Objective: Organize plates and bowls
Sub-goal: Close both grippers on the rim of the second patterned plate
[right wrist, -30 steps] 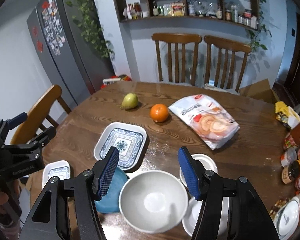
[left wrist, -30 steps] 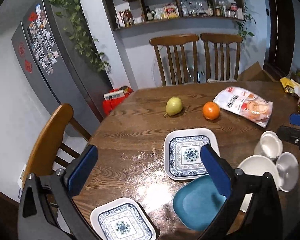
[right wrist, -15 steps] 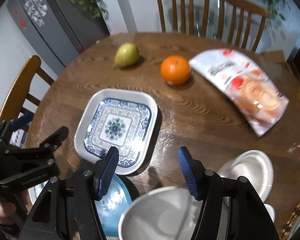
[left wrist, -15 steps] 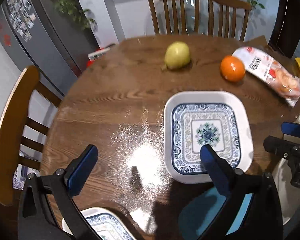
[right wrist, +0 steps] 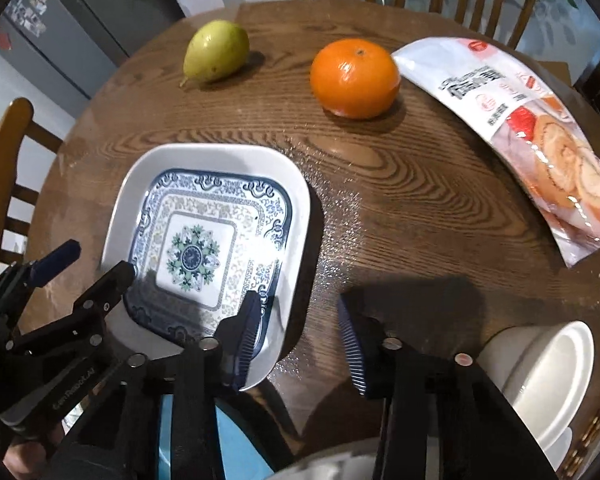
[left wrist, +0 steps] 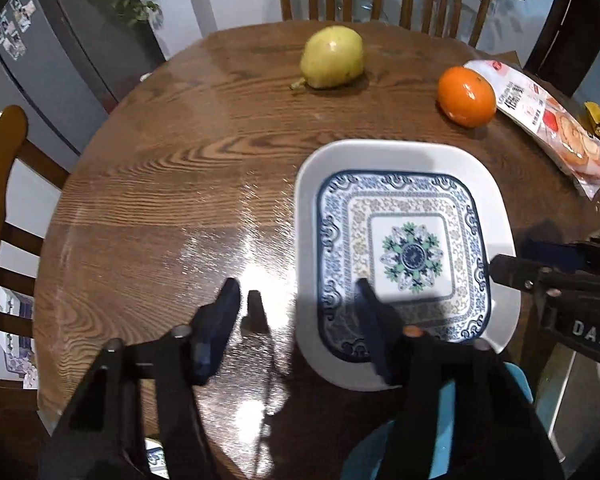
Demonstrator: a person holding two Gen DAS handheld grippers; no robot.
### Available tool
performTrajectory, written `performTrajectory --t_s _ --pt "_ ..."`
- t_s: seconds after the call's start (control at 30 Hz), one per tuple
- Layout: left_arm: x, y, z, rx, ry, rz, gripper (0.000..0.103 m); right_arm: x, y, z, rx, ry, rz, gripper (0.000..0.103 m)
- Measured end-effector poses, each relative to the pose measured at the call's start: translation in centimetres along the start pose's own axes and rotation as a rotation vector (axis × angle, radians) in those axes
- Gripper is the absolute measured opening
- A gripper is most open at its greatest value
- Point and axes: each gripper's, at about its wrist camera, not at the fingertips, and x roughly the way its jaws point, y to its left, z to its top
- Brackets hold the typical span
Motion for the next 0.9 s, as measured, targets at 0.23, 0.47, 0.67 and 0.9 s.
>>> performTrajectory --t_s 0.23,0.47,0.67,0.9 --pt "0.2 -1.2 -0.9 0.033 0.009 -0.017 0.033 0.5 0.6 -0.1 -0.030 0.022 -0.008 0.020" --pt "-0.2 -1.5 -1.8 0.031 -0.010 -0.004 0.025 0.4 1.6 -0.2 -0.043 -0.005 -0.019 0.012" --pt "-1.6 -0.2 -1.5 -0.003 -0.059 0.005 0.025 -0.8 1.4 -0.2 -0.050 -0.053 0.000 0.011" --pt "-3.5 0.5 -1.2 -0.020 -0.118 0.027 0.025 -2.4 2.0 -0.5 -0.064 -0.111 0.031 0.012"
